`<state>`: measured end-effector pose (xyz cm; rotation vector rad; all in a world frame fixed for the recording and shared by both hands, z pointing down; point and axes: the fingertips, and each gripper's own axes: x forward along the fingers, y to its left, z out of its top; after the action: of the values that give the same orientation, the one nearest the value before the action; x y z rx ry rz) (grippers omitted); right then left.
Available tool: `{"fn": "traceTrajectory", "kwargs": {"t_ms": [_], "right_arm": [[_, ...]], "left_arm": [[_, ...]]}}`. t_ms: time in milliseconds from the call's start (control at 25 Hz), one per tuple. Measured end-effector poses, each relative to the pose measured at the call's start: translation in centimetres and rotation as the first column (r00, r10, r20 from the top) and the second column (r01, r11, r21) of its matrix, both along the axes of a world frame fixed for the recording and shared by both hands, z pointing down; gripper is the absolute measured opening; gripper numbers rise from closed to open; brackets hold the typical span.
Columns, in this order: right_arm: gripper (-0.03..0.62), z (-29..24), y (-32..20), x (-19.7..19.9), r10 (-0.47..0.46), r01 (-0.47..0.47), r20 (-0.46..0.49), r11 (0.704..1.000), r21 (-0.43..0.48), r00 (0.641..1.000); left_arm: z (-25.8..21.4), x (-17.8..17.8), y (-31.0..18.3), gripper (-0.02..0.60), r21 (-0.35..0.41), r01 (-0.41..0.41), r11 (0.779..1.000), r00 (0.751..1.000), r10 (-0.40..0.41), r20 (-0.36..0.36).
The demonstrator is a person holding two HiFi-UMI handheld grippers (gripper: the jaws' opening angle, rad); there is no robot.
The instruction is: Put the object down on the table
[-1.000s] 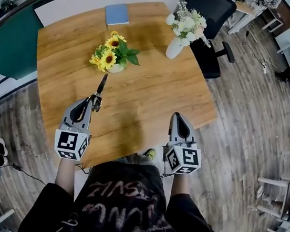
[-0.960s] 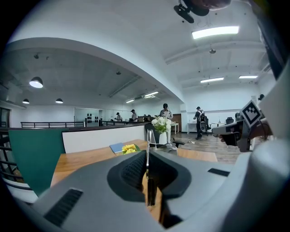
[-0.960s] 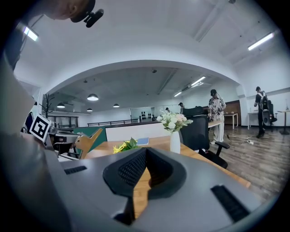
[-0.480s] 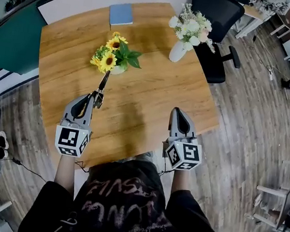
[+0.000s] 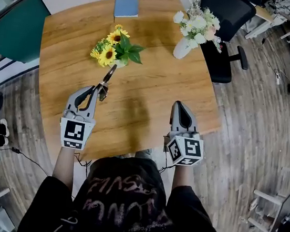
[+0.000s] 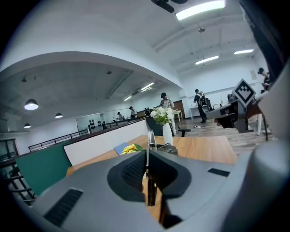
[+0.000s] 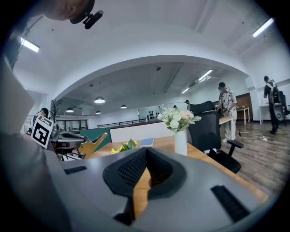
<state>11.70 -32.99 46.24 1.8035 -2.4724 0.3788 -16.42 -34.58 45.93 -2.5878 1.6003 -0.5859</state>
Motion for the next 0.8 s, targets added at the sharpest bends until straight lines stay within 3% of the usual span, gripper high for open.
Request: {"fn": "traceTrajectory", "kwargs": {"t_ms": [400,600,800], "right_arm": [[0.006,0.3,-0.7,2.0,-0.001,0.001,0.024,1.000,-0.005,1.000],[0.006,0.5,-1.2,2.6,-0.005,0.005,0.020,1.000,-0.007,1.000],[0.006,0.8,-1.5,3.0,-0.011,0.012,0.031,1.000,-0.014,0.999]], "left_arm": [[3.4,2.5,-2.4,0.021,-0.041,-0.025,0.999,0.986,0.031,0.162],[6.2,3.6,-3.3,0.021,-0.081,-0.046,0.996,0.960,0.067,0.273],[8.8,4.9,-3.7,0.021,-0.120,-0.089,0.989,0.914,0.129,0.384]]}}
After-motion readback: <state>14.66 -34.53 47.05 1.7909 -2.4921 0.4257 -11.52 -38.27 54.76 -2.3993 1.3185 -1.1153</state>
